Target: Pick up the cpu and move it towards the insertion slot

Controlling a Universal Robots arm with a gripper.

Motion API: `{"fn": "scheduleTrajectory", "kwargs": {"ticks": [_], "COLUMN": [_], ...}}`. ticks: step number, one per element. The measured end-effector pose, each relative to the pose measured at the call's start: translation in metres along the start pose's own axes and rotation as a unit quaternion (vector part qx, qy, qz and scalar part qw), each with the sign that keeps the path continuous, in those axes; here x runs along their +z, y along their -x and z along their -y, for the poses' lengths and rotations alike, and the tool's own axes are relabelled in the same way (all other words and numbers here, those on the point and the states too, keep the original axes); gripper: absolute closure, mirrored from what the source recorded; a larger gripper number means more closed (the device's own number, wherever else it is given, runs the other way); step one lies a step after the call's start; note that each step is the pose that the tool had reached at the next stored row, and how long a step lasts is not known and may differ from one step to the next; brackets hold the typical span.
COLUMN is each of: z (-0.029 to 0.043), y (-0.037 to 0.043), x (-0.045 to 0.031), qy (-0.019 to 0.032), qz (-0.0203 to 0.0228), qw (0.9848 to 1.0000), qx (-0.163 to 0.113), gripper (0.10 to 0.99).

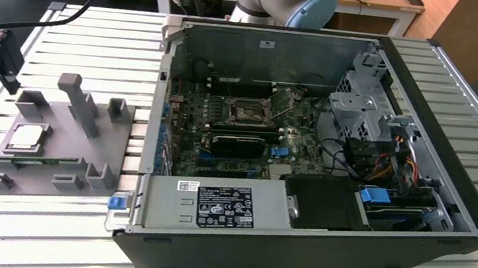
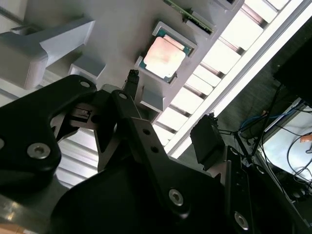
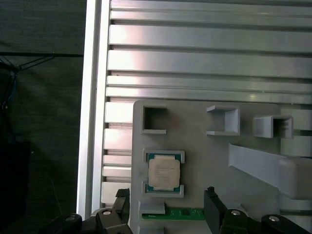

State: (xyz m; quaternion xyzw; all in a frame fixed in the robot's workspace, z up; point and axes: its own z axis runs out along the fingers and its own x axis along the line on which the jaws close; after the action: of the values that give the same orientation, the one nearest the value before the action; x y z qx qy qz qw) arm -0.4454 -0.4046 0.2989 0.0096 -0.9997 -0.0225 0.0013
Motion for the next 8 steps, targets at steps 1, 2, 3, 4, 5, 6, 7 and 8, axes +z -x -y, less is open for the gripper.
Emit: {"fn": "scheduleTrajectory", "kwargs": {"ticks": [1,2,3,4,5,6,7,8], "z": [0.0,0.0,0.0001,0.0001,0.0001,0.0001,0.0001,0.0001], "y": [0.0,0.0,0.0,0.0,0.0,0.0,0.0,0.0], "x": [0.0005,0.0009,0.0013,0.0016,0.0019,0.0022,0.0026,0.0029], "qy": [0.0,0.0,0.0,0.0,0.0,0.0,0.0,0.0], "qz": [0.0001,0.0,0.0001,0.0001,0.0,0.0,0.0,0.0], "qw": [1.0,1.0,1.0,1.0,1.0,1.0,1.0,1.0], "qx": [0.0,0.0,0.0,0.0,0.0,0.0,0.0,0.0], "gripper": [0.38,0.38,0.38,0.38,0.38,0.38,0.38,0.38]}}
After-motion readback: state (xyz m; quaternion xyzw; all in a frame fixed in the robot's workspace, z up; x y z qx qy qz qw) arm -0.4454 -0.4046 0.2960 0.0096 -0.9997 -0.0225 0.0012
